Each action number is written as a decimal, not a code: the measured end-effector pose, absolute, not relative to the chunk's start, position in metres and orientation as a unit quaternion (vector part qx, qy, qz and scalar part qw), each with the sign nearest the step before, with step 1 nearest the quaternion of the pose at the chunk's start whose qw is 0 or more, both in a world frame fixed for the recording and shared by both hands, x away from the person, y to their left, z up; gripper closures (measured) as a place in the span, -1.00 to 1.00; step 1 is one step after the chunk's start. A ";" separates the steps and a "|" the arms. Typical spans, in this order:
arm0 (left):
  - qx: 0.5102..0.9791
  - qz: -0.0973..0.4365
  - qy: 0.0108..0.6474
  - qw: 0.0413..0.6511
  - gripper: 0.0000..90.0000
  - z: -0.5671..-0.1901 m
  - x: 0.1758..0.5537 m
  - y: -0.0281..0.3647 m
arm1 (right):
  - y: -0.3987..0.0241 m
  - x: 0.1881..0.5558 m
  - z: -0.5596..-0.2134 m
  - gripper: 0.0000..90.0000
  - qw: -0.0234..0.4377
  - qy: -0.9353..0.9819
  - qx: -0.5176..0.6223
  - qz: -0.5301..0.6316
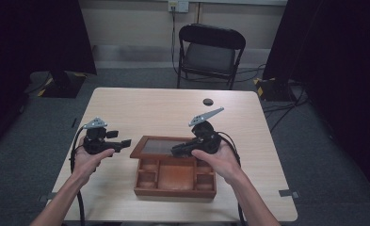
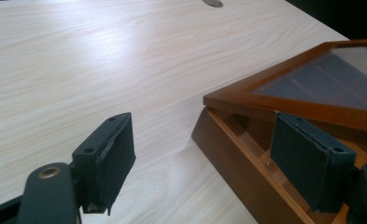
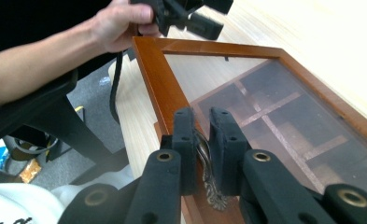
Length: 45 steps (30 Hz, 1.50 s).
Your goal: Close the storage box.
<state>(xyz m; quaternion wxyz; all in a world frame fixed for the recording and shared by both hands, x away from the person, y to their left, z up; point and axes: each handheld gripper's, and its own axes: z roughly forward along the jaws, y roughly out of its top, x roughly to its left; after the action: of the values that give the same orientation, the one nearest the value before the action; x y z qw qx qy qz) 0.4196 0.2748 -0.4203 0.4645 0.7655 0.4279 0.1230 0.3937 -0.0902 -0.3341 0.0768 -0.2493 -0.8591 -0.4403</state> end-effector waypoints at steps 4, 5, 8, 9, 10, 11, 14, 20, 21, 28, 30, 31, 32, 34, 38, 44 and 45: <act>0.759 0.117 0.444 0.462 -0.51 -0.422 0.421 0.278 | -0.089 0.388 -0.341 0.82 0.078 -0.863 -0.245 -0.435; 0.760 0.119 0.444 0.461 -0.51 -0.422 0.422 0.278 | -0.088 0.384 -0.345 0.82 0.076 -0.866 -0.243 -0.431; 0.764 0.118 0.442 0.454 -0.51 -0.424 0.422 0.277 | -0.087 0.379 -0.350 0.82 0.072 -0.869 -0.240 -0.426; 0.765 0.120 0.442 0.452 -0.51 -0.424 0.423 0.276 | -0.087 0.374 -0.357 0.82 0.069 -0.872 -0.237 -0.423; 0.767 0.122 0.441 0.449 -0.51 -0.424 0.423 0.276 | -0.087 0.374 -0.357 0.82 0.069 -0.872 -0.237 -0.423; 0.767 0.119 0.442 0.451 -0.51 -0.425 0.423 0.276 | -0.087 0.372 -0.359 0.82 0.069 -0.873 -0.235 -0.423; 0.767 0.119 0.442 0.449 -0.51 -0.425 0.424 0.275 | -0.086 0.366 -0.371 0.82 0.072 -0.876 -0.232 -0.417; 0.772 0.117 0.439 0.445 -0.51 -0.426 0.424 0.273 | -0.084 0.361 -0.389 0.83 0.079 -0.877 -0.232 -0.413; 0.772 0.115 0.438 0.445 -0.51 -0.426 0.424 0.273 | -0.084 0.360 -0.390 0.83 0.079 -0.878 -0.232 -0.411; 0.774 0.114 0.438 0.443 -0.51 -0.427 0.424 0.272 | -0.082 0.356 -0.411 0.83 0.083 -0.884 -0.232 -0.398; 0.774 0.114 0.438 0.443 -0.51 -0.427 0.424 0.273 | -0.081 0.356 -0.414 0.84 0.085 -0.885 -0.229 -0.395; 0.774 0.116 0.439 0.440 -0.51 -0.428 0.425 0.273 | -0.081 0.356 -0.419 0.84 0.088 -0.887 -0.232 -0.389; 0.774 0.116 0.439 0.440 -0.50 -0.428 0.425 0.273 | -0.080 0.356 -0.421 0.84 0.088 -0.887 -0.231 -0.389; 0.775 0.116 0.440 0.439 -0.51 -0.429 0.425 0.274 | -0.079 0.356 -0.425 0.84 0.091 -0.889 -0.232 -0.384; 0.776 0.118 0.439 0.436 -0.51 -0.429 0.426 0.274 | -0.078 0.356 -0.429 0.84 0.090 -0.891 -0.233 -0.379; 0.775 0.116 0.443 0.436 -0.51 -0.430 0.426 0.274 | -0.079 0.357 -0.429 0.57 0.096 -0.888 -0.231 -0.386; 0.775 0.117 0.443 0.436 -0.51 -0.430 0.426 0.274 | -0.081 0.358 -0.427 0.49 0.092 -0.886 -0.230 -0.393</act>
<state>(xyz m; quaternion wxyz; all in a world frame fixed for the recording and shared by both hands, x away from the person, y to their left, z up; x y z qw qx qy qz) 0.4259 0.2742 -0.4296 0.4358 0.7746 0.4431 0.1168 0.3578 -0.0806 -0.4272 0.0920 -0.2296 -0.8857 -0.3928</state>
